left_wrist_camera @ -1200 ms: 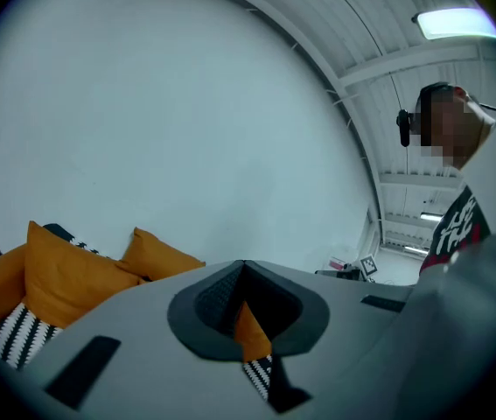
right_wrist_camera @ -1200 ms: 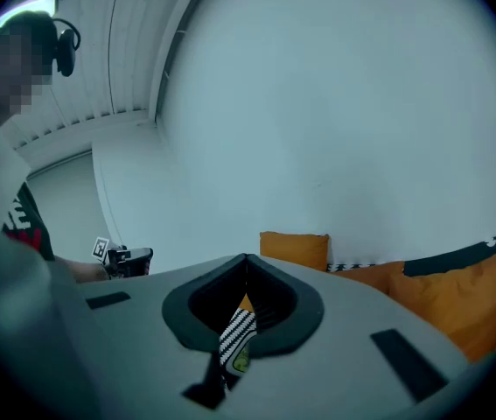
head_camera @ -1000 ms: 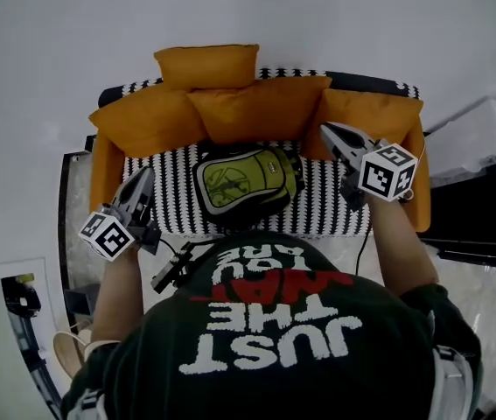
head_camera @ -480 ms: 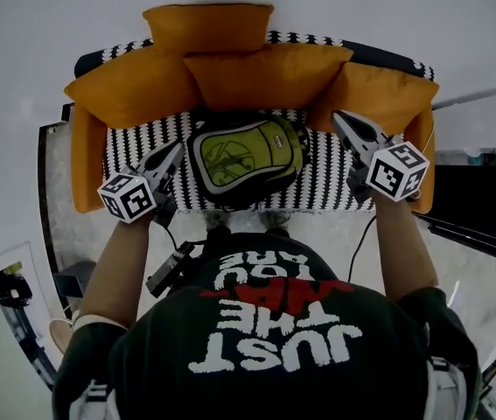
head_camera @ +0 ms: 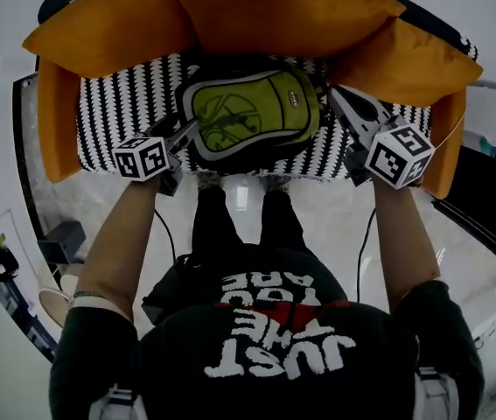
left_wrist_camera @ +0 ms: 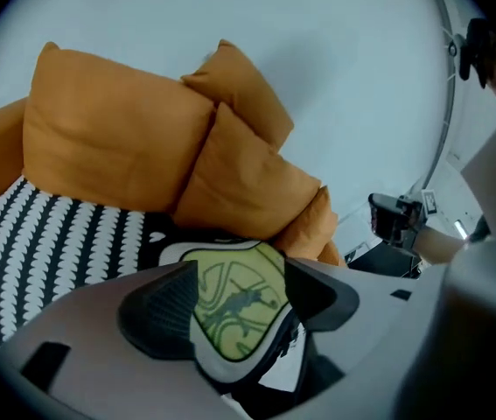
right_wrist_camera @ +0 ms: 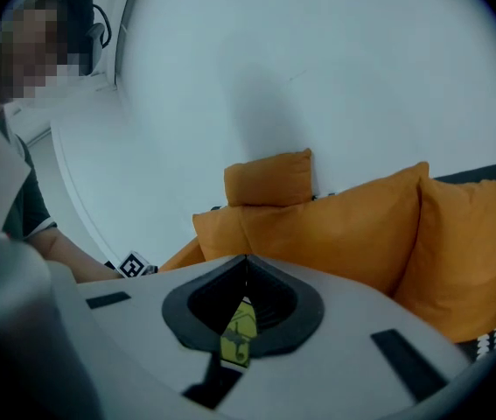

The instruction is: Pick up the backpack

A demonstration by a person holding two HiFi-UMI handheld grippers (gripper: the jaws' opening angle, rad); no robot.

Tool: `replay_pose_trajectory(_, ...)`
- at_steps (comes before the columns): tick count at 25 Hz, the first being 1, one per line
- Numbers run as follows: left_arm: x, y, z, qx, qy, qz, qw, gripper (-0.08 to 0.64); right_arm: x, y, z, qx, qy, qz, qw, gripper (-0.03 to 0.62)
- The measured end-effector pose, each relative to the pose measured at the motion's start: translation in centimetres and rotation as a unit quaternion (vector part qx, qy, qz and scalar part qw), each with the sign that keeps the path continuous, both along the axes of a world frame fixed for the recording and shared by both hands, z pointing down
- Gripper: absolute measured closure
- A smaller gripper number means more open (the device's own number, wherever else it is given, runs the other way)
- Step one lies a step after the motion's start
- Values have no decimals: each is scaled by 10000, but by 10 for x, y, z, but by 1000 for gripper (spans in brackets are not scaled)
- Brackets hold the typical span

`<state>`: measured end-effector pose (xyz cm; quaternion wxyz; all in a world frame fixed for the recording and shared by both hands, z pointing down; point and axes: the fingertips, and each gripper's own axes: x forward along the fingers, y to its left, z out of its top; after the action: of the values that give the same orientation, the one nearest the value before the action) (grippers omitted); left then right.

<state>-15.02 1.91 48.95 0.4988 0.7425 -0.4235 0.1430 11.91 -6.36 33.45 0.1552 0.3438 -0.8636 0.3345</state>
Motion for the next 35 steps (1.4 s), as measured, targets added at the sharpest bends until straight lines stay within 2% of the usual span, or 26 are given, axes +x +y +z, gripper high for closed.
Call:
replay_pose_trajectory(3,-14,13,63,-455,-325,-71,9984,191,-11,11,34,-167,-29,-69,9998,565)
replay_pose_trajectory(7,-19,32,129,-1131,-261,-371,9925,121,-13,28,78,-424,-70,-90,9990,565)
replay_pose_trajectory(10,-6,39,159,-1503,-2,-356,9880,85,-8,36,101,-577,-113,-42,9983,565)
replay_pose_trajectory(14,10,30,166,-1606,573,-248,9850,84,-12,51,121,-765,-110,8,9970,565)
replay_pose_trajectory(18,30,16,169,-1734,710,-93,9822,87,-8,65,123,-906,-56,39,9959,565)
replay_pose_trajectory(19,31,14,169,-1724,766,-70,9820,99,-8,68,122,-927,-54,37,9957,565)
replay_pose_trajectory(21,31,14,164,-1625,989,-35,9817,166,-9,75,123,-977,-36,-10,9952,565)
replay_pose_trajectory(25,36,17,149,-1403,1600,-68,9771,403,-3,78,128,-1052,-57,30,9944,565)
replay_pose_trajectory(27,40,18,138,-1305,2024,-139,9705,499,3,76,129,-1055,-66,89,9944,565)
replay_pose_trajectory(28,43,19,130,-1253,2278,-172,9655,525,5,75,128,-1045,-66,101,9945,565)
replay_pose_trajectory(30,51,21,109,-1183,2875,-260,9501,533,10,73,122,-1027,-60,123,9946,565)
replay_pose_trajectory(32,61,23,85,-1111,3472,-325,9306,534,13,70,111,-999,-45,164,9949,565)
replay_pose_trajectory(35,74,23,48,-860,4081,-221,9086,535,18,66,95,-929,-18,248,9954,565)
